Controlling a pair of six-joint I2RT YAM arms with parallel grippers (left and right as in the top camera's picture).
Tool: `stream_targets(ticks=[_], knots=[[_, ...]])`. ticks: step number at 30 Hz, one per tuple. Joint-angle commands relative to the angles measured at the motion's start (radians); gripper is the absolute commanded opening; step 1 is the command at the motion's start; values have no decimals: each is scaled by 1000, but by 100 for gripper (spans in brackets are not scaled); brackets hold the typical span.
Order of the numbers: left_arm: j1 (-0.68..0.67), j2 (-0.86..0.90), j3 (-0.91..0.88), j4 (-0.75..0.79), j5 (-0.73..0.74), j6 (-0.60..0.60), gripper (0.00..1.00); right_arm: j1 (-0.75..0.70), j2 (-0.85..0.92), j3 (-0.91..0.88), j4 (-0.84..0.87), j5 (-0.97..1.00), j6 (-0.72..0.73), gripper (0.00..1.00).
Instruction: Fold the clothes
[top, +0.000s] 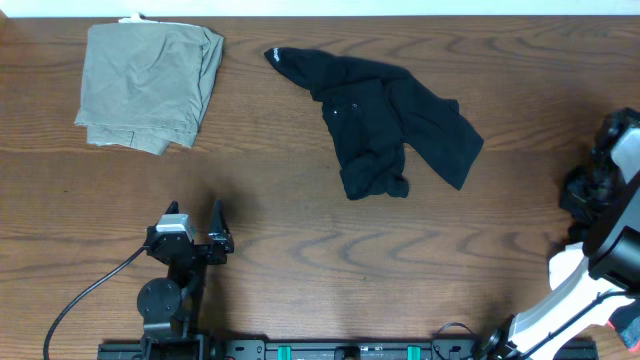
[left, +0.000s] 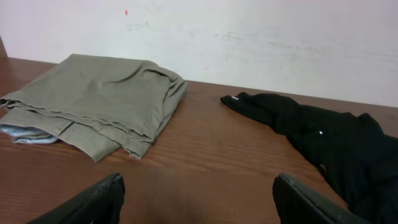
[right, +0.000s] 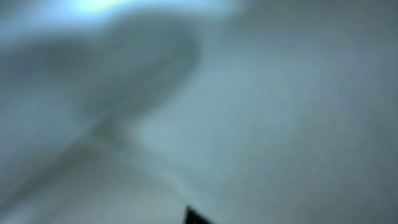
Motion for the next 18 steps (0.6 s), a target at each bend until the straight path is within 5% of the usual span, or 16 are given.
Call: stream_targets(ticks=[1, 13, 18], knots=[[4, -1, -18, -33, 21, -9, 78, -56, 11, 14, 3, 59, 26, 1], [4, -1, -18, -33, 21, -9, 78, -130, 11, 85, -13, -36, -2, 1], [4, -1, -18, -33, 21, -9, 78, -75, 11, 185, -77, -190, -48, 27]])
